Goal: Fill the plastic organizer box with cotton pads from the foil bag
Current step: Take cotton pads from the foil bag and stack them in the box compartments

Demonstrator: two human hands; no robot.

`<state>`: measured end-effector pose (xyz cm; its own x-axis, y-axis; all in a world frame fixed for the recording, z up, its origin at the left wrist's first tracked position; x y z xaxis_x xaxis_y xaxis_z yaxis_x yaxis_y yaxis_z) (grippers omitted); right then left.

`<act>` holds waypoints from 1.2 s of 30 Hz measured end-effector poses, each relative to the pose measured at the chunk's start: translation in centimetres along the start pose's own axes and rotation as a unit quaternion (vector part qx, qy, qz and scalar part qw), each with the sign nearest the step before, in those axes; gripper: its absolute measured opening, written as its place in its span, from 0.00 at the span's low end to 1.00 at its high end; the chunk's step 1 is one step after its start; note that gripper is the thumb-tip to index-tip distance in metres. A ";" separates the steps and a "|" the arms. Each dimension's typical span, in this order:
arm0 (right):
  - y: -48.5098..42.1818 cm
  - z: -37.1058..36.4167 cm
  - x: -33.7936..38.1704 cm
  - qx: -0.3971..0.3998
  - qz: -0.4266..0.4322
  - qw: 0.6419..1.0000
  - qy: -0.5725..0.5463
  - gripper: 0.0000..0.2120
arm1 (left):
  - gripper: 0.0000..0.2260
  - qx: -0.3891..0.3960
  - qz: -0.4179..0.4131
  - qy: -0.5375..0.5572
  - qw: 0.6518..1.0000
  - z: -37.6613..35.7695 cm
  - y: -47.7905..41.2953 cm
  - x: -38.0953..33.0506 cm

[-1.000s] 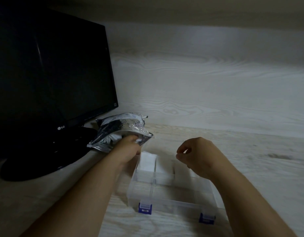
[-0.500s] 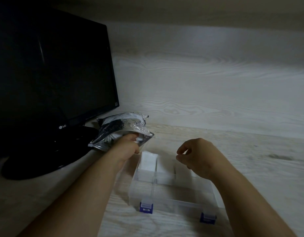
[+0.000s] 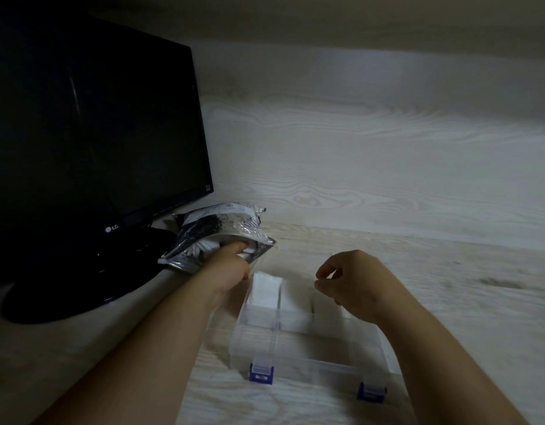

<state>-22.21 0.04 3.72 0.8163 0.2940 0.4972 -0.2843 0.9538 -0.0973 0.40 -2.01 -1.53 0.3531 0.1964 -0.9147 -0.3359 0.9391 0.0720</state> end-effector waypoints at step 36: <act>0.5 1.0 0.9 -0.047 -0.047 0.911 -0.407 0.06 | 0.03 0.040 -0.136 0.200 0.970 -1.7 6.7 -5.5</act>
<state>-22.09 0.73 4.99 0.1815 0.1045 0.9778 -0.1569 0.9847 -0.0762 -5.27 2.68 3.29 0.0475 -0.1717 -0.9840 -0.2029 0.9629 -0.1778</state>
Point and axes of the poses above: each hand's wrist, its own y-axis away from the middle knuckle, its own z-axis out of the back of the hand, x = y × z, the point moved 2 cm from there along -y, towards the middle knuckle
